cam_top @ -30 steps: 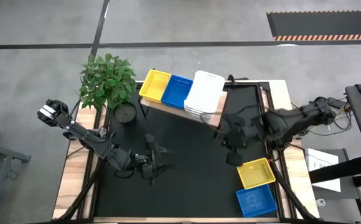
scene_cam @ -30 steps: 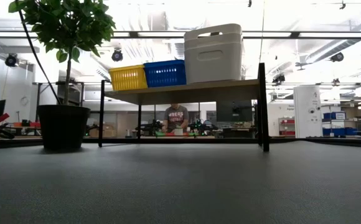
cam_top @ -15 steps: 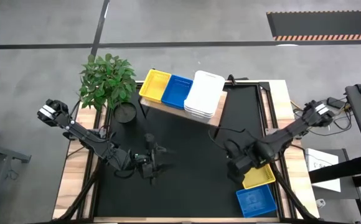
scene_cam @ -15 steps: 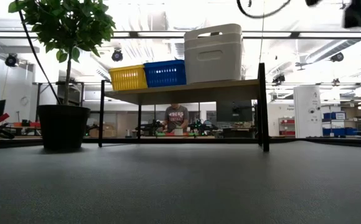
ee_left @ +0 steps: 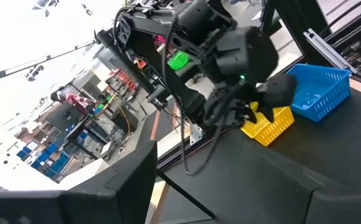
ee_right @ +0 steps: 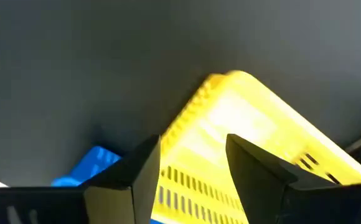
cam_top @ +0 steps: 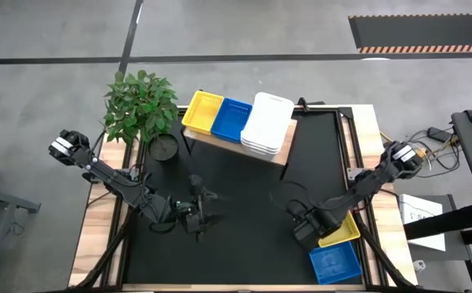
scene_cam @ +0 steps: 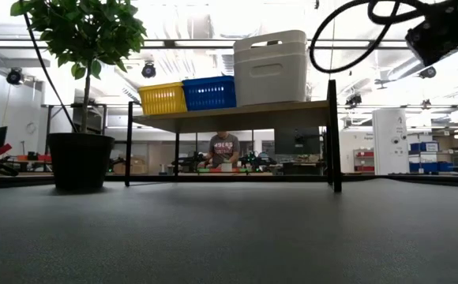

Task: Stack baskets on shelf by color
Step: Stack the yellow bin on top of the other yellow bins on the shelf

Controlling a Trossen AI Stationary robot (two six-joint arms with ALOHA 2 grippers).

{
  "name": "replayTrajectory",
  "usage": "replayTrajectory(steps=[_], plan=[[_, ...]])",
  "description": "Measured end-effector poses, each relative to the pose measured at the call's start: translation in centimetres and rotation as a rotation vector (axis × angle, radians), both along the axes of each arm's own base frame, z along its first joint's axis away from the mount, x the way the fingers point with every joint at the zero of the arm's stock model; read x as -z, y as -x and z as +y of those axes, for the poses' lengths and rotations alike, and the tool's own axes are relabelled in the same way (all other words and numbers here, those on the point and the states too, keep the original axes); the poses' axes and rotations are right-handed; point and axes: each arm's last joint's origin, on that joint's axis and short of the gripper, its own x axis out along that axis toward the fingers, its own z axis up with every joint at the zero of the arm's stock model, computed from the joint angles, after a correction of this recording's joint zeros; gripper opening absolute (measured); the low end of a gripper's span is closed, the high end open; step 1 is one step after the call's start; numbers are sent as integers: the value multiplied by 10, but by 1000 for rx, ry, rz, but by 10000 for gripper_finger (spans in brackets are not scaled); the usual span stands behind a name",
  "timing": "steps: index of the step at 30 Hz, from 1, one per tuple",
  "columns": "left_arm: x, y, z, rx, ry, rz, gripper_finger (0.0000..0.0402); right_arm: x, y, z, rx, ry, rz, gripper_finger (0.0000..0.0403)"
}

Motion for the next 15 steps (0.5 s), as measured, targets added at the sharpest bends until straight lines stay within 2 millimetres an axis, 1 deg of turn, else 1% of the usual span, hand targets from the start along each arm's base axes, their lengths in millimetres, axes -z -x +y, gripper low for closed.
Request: replayTrajectory(steps=[4,8,11,15], plan=[[0,0,0,0,0,0,221,11,-7,5,-19,-1,-7,173],[0,0,0,-1,0,0,221,22,-10,6,-48,31,20,152],[0,0,0,-1,1,1,221,30,-13,7,-78,57,33,122],[0,0,0,-1,1,0,221,35,-18,9,-133,59,-10,64]])
